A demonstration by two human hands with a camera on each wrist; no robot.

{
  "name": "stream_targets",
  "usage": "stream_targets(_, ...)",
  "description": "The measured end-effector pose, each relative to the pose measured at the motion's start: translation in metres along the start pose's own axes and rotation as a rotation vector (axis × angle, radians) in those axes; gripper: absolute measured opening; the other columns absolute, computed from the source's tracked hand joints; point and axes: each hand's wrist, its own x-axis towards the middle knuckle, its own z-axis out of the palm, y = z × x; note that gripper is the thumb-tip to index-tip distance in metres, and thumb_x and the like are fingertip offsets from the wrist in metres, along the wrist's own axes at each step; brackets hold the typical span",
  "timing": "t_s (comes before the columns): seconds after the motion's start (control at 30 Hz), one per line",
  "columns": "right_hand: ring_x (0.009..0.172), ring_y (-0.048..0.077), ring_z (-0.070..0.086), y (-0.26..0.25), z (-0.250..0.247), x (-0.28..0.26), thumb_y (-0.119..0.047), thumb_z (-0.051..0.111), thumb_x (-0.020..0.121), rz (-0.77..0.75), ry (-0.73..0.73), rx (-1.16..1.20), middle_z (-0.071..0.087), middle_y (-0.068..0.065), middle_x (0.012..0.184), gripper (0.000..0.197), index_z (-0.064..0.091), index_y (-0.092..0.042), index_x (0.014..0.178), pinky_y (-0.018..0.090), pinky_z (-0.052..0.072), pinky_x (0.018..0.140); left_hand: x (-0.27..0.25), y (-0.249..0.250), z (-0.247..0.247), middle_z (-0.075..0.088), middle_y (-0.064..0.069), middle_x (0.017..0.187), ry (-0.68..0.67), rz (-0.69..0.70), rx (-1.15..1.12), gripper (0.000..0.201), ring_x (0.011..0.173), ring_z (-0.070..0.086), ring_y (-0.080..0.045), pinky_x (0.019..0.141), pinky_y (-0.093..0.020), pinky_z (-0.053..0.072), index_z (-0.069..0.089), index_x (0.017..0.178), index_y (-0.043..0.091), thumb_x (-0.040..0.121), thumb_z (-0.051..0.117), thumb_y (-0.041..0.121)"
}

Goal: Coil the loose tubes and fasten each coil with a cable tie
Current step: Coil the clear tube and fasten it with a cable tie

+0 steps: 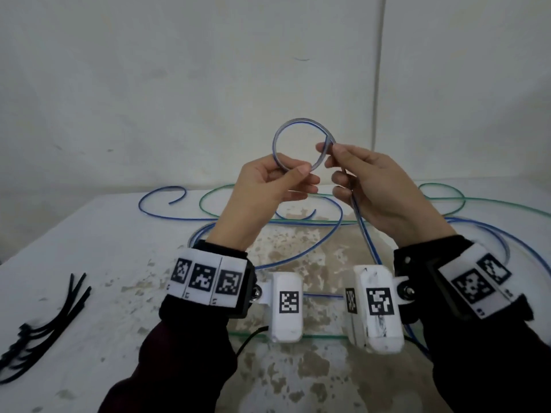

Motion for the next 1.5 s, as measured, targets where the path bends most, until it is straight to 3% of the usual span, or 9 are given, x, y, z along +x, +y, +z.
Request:
stream_targets(0.17,0.069,0.004,0.059,0.001,0.001,0.000,-0.022,0.039,0.102,-0.008,-0.074,-0.118,0.057,-0.005,0.073,0.027,0.057,-0.017,0.082,0.017,0.044,0.061,0.002,-0.007,0.005,0.064,-0.001,0.075,-0.014,-0.013,0.080,0.008,0.067,0.058,-0.014,0.075,-0.034,0.054,0.065,0.082,0.008,0.088,0.064,0.012)
stream_targets(0.27,0.062,0.009,0.050,-0.001,0.004,-0.002,-0.021,0.035,0.103,-0.022,-0.164,-0.165,0.050,-0.004,0.063,0.028,0.052,-0.014,0.082,0.019,0.043,0.065,0.003,-0.003,0.003,0.056,0.000,0.064,-0.001,-0.007,-0.011,0.022,0.063,0.055,-0.014,0.070,-0.030,0.051,0.058,0.080,0.005,0.090,0.061,0.025)
stream_targets(0.57,0.047,0.007,0.031,-0.004,0.016,-0.014,-0.021,0.038,0.103,0.007,-0.200,-0.364,0.038,-0.013,0.046,0.013,0.040,-0.010,0.107,0.020,0.032,0.051,-0.002,0.005,0.000,0.042,0.000,0.044,-0.250,-0.101,-0.004,0.029,0.036,0.039,-0.013,0.055,-0.028,0.052,0.055,0.094,-0.005,0.096,0.047,0.023)
stream_targets(0.73,0.053,0.010,0.045,-0.007,0.015,-0.016,-0.022,0.035,0.103,-0.023,-0.204,-0.424,0.050,-0.002,0.057,0.016,0.043,-0.008,0.106,0.023,0.043,0.059,0.000,0.003,-0.005,0.048,-0.036,0.074,-0.240,0.028,0.183,0.044,0.059,0.049,-0.014,0.063,-0.025,0.050,0.050,0.092,-0.020,0.100,0.042,0.022)
stream_targets(0.9,0.071,0.017,0.065,-0.011,0.008,-0.014,-0.021,0.034,0.104,-0.024,-0.207,-0.440,0.070,0.008,0.077,0.028,0.055,-0.007,0.093,0.027,0.054,0.068,0.003,0.005,-0.012,0.040,0.005,0.058,-0.119,0.074,0.299,0.030,0.053,0.048,-0.009,0.061,-0.023,0.043,0.041,0.075,0.009,0.103,0.036,0.021)
stream_targets(1.1,0.083,0.014,0.064,-0.004,0.010,-0.011,-0.023,0.033,0.104,0.058,-0.300,-0.309,0.069,0.003,0.082,0.037,0.064,-0.011,0.088,0.027,0.052,0.081,0.006,-0.005,0.010,0.032,0.010,0.055,0.157,0.245,0.230,0.035,0.051,0.031,-0.004,0.052,-0.018,0.031,0.034,0.069,0.015,0.104,0.034,0.018)
stream_targets(1.27,0.058,0.013,0.042,-0.002,0.008,-0.007,-0.022,0.035,0.103,0.089,-0.290,-0.153,0.037,-0.008,0.049,0.033,0.047,-0.012,0.074,0.021,0.048,0.068,0.008,0.002,-0.001,0.043,0.003,0.053,-0.075,-0.059,0.111,0.044,0.053,0.043,-0.013,0.060,-0.026,0.040,0.047,0.063,0.013,0.103,0.034,0.024)
stream_targets(1.37,0.052,0.010,0.040,0.000,0.008,-0.009,-0.024,0.037,0.102,0.053,-0.335,-0.319,0.042,-0.010,0.048,0.034,0.051,-0.010,0.074,0.019,0.043,0.061,0.002,0.008,-0.006,0.045,-0.001,0.058,-0.235,-0.155,0.124,0.054,0.055,0.048,-0.016,0.065,-0.027,0.044,0.059,0.058,0.018,0.103,0.033,0.030)
stream_targets(1.5,0.061,0.012,0.058,-0.001,0.011,-0.010,-0.028,0.036,0.102,0.069,-0.308,-0.241,0.056,0.000,0.056,0.039,0.059,-0.008,0.079,0.026,0.053,0.074,0.001,0.013,-0.006,0.043,-0.003,0.062,-0.108,-0.128,0.084,0.040,0.058,0.045,-0.018,0.070,-0.033,0.040,0.043,0.067,0.013,0.104,0.033,0.025)
